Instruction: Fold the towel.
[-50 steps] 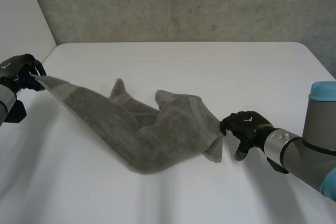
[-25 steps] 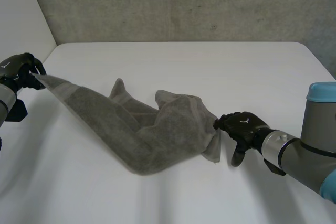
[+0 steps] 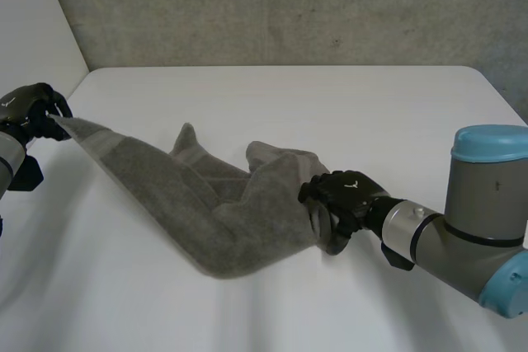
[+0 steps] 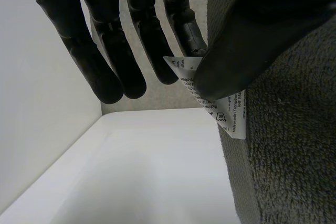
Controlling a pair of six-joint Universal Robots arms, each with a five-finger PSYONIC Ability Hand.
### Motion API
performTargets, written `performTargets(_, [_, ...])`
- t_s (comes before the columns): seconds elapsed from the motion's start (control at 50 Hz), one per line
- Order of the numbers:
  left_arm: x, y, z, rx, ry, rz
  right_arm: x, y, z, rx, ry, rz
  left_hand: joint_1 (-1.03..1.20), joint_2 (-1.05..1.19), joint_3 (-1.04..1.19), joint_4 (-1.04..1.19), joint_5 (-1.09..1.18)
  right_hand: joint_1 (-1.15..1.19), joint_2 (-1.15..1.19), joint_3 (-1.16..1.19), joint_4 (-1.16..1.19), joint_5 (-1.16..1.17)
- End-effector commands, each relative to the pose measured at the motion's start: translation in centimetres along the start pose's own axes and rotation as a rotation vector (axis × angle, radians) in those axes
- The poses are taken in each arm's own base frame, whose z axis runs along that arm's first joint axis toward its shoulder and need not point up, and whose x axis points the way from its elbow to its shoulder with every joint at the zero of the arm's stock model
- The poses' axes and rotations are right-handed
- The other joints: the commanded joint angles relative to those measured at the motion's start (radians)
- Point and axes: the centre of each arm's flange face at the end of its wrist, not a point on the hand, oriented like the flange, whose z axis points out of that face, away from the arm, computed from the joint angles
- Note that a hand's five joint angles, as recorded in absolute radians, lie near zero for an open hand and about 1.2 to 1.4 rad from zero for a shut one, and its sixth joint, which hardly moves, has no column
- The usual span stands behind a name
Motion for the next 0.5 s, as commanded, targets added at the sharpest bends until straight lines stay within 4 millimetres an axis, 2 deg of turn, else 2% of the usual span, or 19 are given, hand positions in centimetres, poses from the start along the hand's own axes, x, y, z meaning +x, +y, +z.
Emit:
performTargets(0.02, [0.0, 0.0, -0.1, -0.001, -0.001, -0.001, 0.3, 0.5, 0.9, -0.014, 0.0, 0.002, 0.054, 0.023, 0.012, 0.019, 0.02, 0.039, 0.039, 0.031, 0.022, 0.013])
performTargets(0.14, [0.0, 0.0, -0.1, -0.001, -0.001, -0.003, 0.5, 0.5, 1.1, -0.01, 0.002, 0.0, 0.054, 0.023, 0.012, 0.019, 0.02, 0.083, 0.083, 0.075, 0.066, 0.057])
performTargets(0.34, [0.0, 0.0, -0.1, -0.002, -0.001, -0.004, 0.9, 0.6, 1.9, -0.012, 0.013, -0.002, 0.054, 0.023, 0.012, 0.019, 0.02, 0.371, 0.37, 0.363, 0.353, 0.345])
performTargets(0.5, [0.1, 0.1, -0.1, -0.006, 0.002, -0.005, 0.9, 1.1, 2.1, -0.024, 0.016, -0.031, 0.054, 0.023, 0.012, 0.019, 0.02, 0.374, 0.374, 0.366, 0.357, 0.348])
